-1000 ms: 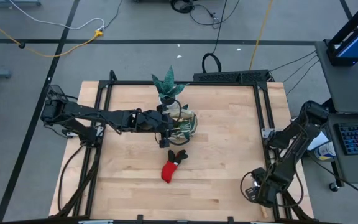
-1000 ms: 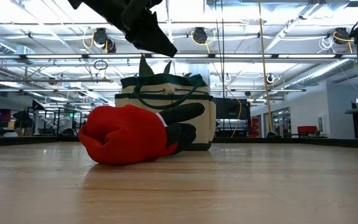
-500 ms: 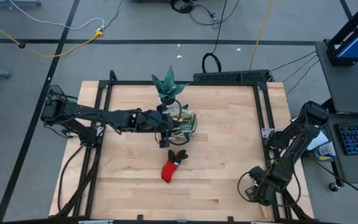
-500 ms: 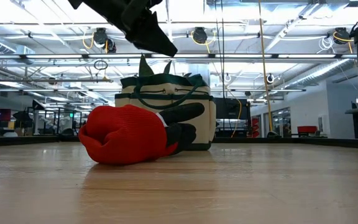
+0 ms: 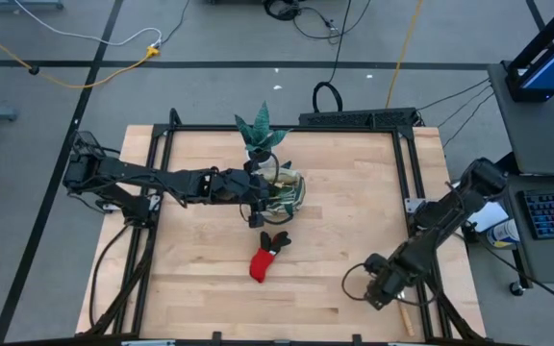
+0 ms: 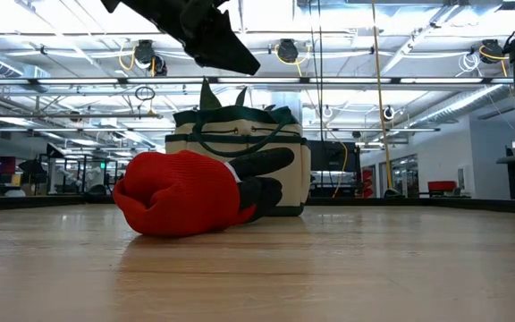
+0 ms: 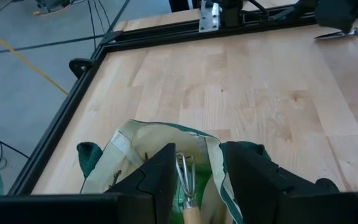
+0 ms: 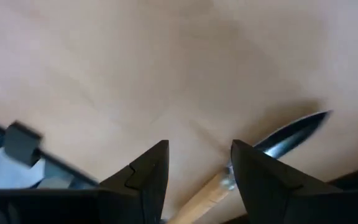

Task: Pick & Place Garden tools in Gardening bag
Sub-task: Put the brown trowel into the gardening bag

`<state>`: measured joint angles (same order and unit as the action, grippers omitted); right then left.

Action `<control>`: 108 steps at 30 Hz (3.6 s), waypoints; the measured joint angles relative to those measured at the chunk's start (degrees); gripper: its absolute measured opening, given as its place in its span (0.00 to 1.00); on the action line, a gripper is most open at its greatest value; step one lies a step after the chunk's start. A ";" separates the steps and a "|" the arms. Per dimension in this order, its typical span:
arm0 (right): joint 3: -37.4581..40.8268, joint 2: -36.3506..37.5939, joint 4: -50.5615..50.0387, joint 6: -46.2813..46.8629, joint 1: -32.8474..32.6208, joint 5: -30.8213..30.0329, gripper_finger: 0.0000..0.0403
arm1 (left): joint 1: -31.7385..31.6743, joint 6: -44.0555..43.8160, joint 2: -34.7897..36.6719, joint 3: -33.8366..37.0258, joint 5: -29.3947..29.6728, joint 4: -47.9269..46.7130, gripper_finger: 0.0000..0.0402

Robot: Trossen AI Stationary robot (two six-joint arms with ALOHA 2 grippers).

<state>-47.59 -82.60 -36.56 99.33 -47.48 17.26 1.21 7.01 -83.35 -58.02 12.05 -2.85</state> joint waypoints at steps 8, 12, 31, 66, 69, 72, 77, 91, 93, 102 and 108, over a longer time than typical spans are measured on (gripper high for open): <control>0.00 -3.74 3.69 5.93 -1.77 9.89 0.41 | -0.02 0.22 0.00 0.00 0.01 0.02 0.37; 0.00 -3.73 3.35 9.49 -2.93 9.88 0.41 | -0.01 0.22 0.00 0.00 0.02 0.04 0.37; -0.02 -8.07 3.09 11.67 -6.57 14.44 0.41 | 0.01 0.20 0.00 0.00 0.02 0.10 0.37; -0.08 -9.80 4.22 -2.04 -4.47 5.05 0.14 | -0.01 0.00 0.00 0.00 0.02 0.11 0.37; 0.00 -8.79 4.18 -3.38 -3.09 3.29 0.16 | 0.01 0.00 0.00 0.00 0.02 0.11 0.37; 0.08 -7.67 3.87 -4.40 -1.56 1.67 0.14 | 0.01 0.00 0.00 0.00 0.02 0.11 0.37; 0.09 -6.36 3.70 -9.87 0.91 -1.69 0.12 | -0.01 0.00 0.00 0.00 0.02 0.09 0.37; 0.07 -6.18 3.76 -31.54 9.94 -5.56 0.13 | 0.00 0.24 0.00 0.00 0.02 0.09 0.37; 0.07 -6.15 3.76 -34.94 11.49 -6.13 0.13 | -0.02 0.24 0.00 0.00 0.02 0.09 0.37; 0.07 -5.91 4.92 -49.63 19.20 -6.99 0.13 | 0.01 0.24 0.00 0.00 0.02 0.04 0.37; -0.84 -5.76 6.07 -58.62 23.40 -7.05 0.13 | -0.01 0.22 0.00 0.00 0.02 0.03 0.37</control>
<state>-48.44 -88.35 -30.49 40.72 -24.08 10.21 1.19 7.22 -83.35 -58.02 12.08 -2.82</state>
